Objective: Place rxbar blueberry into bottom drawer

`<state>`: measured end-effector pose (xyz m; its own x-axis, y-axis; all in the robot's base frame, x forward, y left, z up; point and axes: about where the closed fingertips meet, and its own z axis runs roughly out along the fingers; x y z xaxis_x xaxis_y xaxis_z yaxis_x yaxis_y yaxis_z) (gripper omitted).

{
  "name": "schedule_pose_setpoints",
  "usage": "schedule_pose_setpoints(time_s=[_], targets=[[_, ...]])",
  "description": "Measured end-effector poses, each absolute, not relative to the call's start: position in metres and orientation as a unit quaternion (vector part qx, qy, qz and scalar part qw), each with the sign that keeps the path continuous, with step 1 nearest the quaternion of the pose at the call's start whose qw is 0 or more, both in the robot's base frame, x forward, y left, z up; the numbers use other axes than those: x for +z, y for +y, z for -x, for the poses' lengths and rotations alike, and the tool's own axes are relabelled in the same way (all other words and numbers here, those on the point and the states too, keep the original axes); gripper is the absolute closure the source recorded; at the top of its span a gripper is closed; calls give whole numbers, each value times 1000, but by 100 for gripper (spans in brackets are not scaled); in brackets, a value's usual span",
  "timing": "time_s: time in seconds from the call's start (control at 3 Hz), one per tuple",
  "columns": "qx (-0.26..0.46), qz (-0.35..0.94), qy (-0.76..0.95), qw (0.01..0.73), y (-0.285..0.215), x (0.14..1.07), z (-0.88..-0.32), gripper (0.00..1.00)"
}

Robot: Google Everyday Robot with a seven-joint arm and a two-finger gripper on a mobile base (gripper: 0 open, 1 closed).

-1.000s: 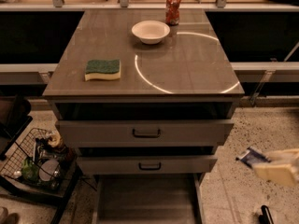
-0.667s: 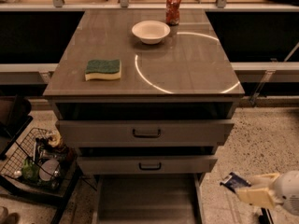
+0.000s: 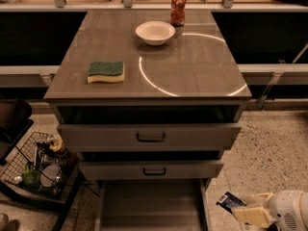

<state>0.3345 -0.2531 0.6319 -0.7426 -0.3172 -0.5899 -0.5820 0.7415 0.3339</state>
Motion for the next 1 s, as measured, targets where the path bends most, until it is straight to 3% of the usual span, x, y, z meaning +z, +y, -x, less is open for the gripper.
schedule_pose_setpoints(time_s=[0.33, 1.0], targets=[[257, 246, 897, 261, -248, 619, -339, 100], [307, 256, 884, 244, -183, 494, -341, 100]])
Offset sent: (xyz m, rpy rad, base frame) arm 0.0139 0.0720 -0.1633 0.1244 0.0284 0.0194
